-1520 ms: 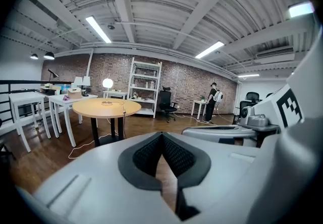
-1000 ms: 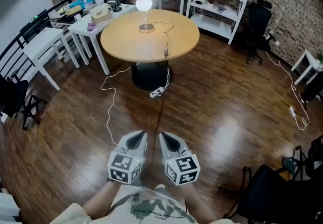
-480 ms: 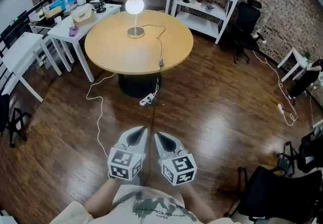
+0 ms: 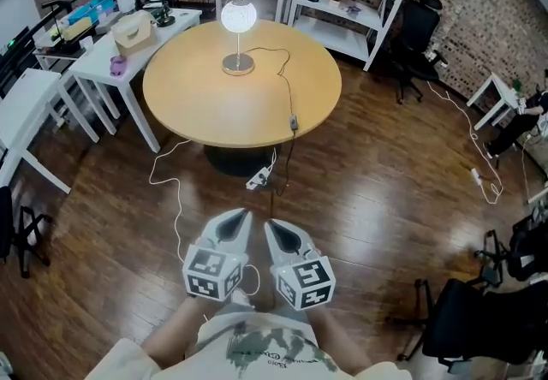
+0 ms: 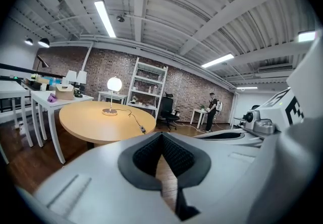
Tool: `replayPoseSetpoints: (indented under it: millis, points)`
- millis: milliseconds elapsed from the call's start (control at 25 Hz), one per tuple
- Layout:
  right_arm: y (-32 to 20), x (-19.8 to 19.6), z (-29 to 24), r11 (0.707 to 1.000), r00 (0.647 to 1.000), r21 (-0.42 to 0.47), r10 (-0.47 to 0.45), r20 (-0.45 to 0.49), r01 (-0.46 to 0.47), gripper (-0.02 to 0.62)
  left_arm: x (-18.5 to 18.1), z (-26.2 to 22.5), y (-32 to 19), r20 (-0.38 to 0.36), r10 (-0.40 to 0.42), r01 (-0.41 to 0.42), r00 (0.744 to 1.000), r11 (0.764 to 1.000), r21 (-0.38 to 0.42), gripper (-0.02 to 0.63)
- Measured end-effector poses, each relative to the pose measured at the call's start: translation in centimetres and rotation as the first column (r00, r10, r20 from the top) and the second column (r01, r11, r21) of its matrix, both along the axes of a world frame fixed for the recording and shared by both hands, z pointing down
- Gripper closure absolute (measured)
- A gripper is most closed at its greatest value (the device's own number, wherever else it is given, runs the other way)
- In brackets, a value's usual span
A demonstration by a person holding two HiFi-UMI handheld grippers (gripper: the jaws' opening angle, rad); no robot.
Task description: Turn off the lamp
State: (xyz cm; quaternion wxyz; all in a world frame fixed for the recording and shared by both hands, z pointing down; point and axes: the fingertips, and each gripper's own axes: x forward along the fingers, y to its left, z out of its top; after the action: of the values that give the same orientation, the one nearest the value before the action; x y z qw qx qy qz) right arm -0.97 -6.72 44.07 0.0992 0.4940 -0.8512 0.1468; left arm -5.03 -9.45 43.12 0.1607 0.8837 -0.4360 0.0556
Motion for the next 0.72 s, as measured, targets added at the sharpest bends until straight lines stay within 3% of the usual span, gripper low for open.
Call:
replayPoseSetpoints:
  millis: [400,720]
  points:
    - [-5.7,2.3,-0.1,0.993,0.993,0.015,0.114,-0.013,-0.114,0.595,-0.2,-0.8,-5.8,-0.021,0.04,-0.04,0.999,0.999,0.034,0.611]
    - [-13.3,1.0,1.6,0.997,0.997,0.026,0.073,0.021,-0.074,0.595,-1.0,1.9,-11.7,0.02,0.01,-0.01,1.0,1.0,0.019,0.611]
